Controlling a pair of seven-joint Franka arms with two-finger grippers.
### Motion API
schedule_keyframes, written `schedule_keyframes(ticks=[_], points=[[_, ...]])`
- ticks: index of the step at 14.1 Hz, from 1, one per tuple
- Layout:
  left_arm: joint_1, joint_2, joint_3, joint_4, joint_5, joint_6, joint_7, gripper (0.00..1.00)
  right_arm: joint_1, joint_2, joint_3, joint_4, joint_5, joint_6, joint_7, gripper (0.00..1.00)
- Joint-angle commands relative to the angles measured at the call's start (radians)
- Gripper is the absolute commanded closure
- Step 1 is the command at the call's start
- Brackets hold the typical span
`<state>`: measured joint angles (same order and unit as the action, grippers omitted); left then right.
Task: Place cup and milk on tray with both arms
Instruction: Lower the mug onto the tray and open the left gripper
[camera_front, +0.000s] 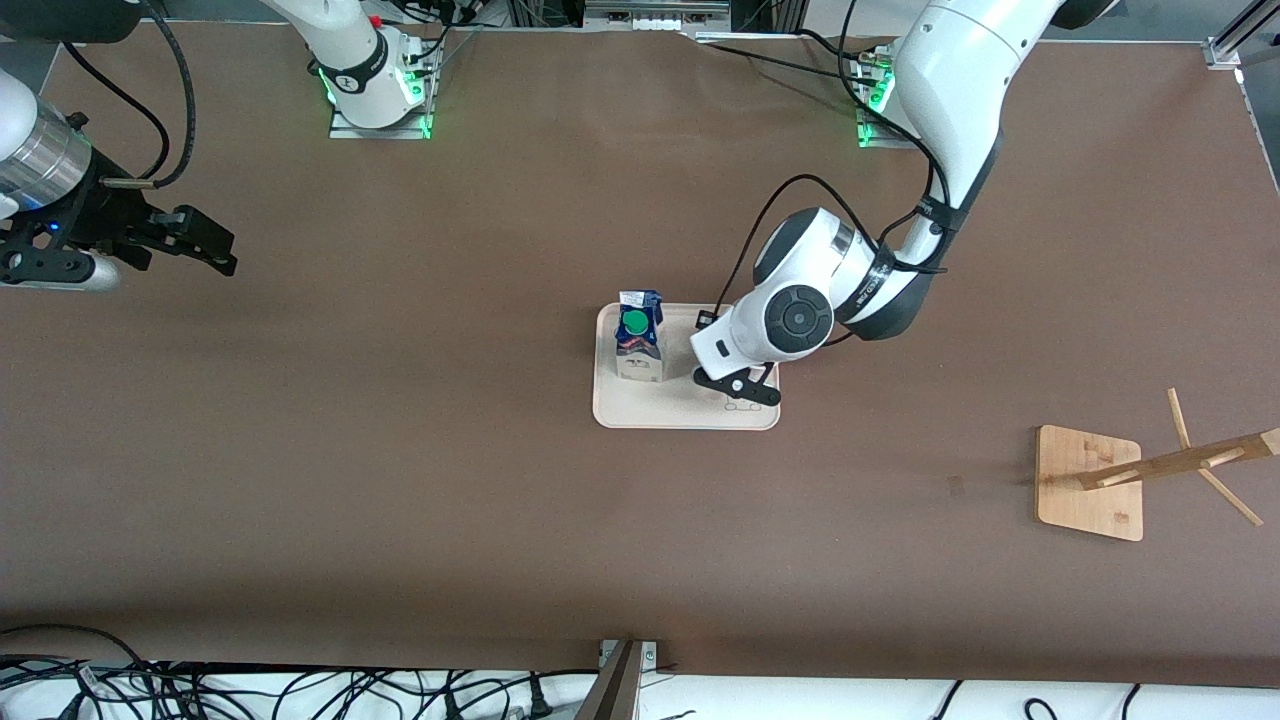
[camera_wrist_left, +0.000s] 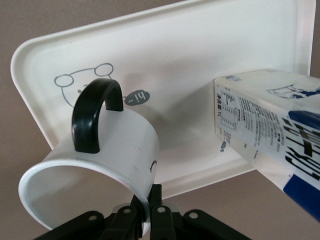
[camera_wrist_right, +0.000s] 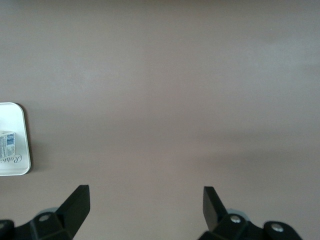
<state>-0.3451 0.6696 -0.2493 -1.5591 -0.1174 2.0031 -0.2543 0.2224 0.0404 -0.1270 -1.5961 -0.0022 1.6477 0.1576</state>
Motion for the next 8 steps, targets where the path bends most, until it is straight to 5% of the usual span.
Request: schedule_keyframes(ticks=[1,4,5,6,8], points=[[-0.009,0.024,-0.001,0.034,0.018,0.003,-0.016,1.00,-0.009,0.003,0.001,0.010,-0.005,0.001,0.000,0.00],[-0.009,0.024,0.002,0.034,0.021,0.003,-0.014,1.00,-0.008,0.004,0.001,0.010,-0.005,0.000,0.000,0.00],[-0.009,0.022,0.007,0.034,0.021,0.003,-0.010,0.74,-0.008,0.004,0.001,0.010,-0.005,0.000,0.000,0.00],[-0.008,0.021,0.008,0.034,0.028,0.006,0.001,0.01,-0.008,0.004,0.001,0.010,-0.005,0.000,0.000,0.00],[-0.008,0.013,0.008,0.034,0.031,0.031,0.003,0.00,-0.009,0.004,0.001,0.010,-0.005,0.000,0.000,0.00]])
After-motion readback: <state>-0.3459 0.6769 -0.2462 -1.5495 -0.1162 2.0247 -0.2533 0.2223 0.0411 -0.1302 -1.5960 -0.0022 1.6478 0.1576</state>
